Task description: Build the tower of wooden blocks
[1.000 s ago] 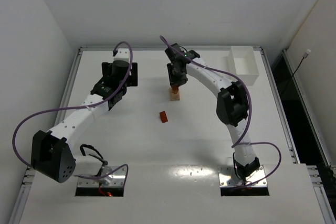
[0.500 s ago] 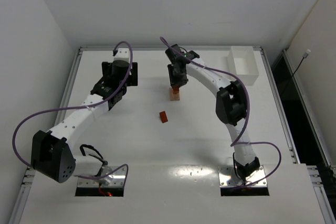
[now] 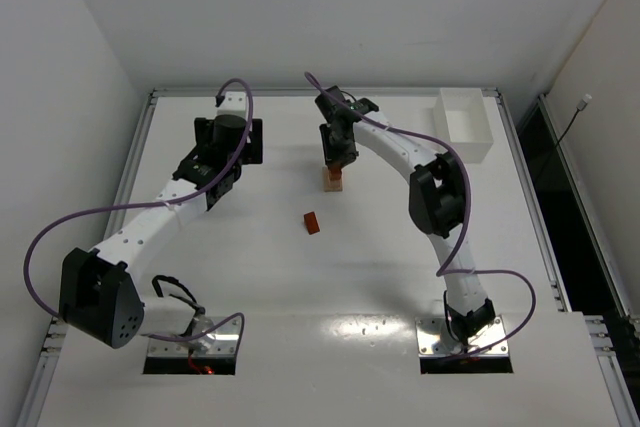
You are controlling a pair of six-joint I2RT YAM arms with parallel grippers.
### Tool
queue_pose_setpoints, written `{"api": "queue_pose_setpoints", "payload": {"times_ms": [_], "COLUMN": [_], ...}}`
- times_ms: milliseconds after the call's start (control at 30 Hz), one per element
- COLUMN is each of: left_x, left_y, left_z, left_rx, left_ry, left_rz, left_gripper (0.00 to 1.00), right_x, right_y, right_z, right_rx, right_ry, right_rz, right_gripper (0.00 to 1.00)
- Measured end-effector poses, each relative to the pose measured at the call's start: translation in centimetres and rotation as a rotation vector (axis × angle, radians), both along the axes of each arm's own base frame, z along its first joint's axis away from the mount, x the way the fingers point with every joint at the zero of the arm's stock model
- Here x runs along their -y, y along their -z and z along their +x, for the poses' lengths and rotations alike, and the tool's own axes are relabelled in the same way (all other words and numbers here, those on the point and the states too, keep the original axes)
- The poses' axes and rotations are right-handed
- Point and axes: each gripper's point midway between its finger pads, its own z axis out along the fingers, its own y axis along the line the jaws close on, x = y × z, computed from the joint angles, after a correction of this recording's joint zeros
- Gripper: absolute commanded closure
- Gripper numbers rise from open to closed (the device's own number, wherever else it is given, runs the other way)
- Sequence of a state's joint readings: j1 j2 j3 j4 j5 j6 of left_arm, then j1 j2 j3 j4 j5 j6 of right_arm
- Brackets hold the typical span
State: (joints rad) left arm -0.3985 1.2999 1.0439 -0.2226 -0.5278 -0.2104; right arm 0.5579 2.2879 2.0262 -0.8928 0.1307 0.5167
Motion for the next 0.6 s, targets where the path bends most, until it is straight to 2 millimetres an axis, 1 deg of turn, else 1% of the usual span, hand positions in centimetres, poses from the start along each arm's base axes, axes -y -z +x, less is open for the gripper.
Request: {"api": "queue_pose_setpoints", "payload": {"times_ms": [100,133,200,233,267,333,367,467,567,600], "left_x": [0.02,0.03,0.08,0.12,0.11,0.12,0.13,0.14,0.15,0.16], "left_y": [0.06,0.07,0.07,0.08,0.1,0.09,0.1,0.08,0.02,0.02], "left_z": [0.01,0.01,0.02,0.02,0.02,0.02,0.02,0.03,0.07,0.08], "left_rx": [-0.002,-0.002,-0.002,-0.003,-0.003,-0.003,-0.003,-0.002,0.001,0.001], "left_ry": [0.001,0.002,0.004,0.006,0.006,0.006,0.007,0.007,0.007,0.007], "left_rz": [0.0,0.0,-0.002,-0.002,-0.002,-0.003,-0.003,-0.002,-0.004,-0.004], "left_gripper": [0.14,0.14,0.14,0.14,0.14,0.14,0.14,0.14,0.14,0.14], "right_x": [0.0,0.0,0.0,0.0,0.02,-0.01,-0.01,0.01,-0.01,0.0], "right_y": [0.0,0.0,0.0,0.0,0.0,0.01,0.01,0.01,0.09,0.14], "right_z": [0.0,0.0,0.0,0.0,0.02,0.01,0.01,0.02,0.0,0.0], "right_rx": [0.0,0.0,0.0,0.0,0.001,0.0,0.0,0.001,0.0,-0.001], "right_ry": [-0.001,-0.001,-0.001,-0.001,-0.001,-0.001,-0.002,-0.007,-0.014,-0.017], "right_rz": [0.0,0.0,0.0,0.0,0.0,0.0,0.0,-0.002,-0.003,-0.004], "right_gripper": [1.0,0.95,0.9,0.84,0.84,0.8,0.72,0.65,0.54,0.54]}}
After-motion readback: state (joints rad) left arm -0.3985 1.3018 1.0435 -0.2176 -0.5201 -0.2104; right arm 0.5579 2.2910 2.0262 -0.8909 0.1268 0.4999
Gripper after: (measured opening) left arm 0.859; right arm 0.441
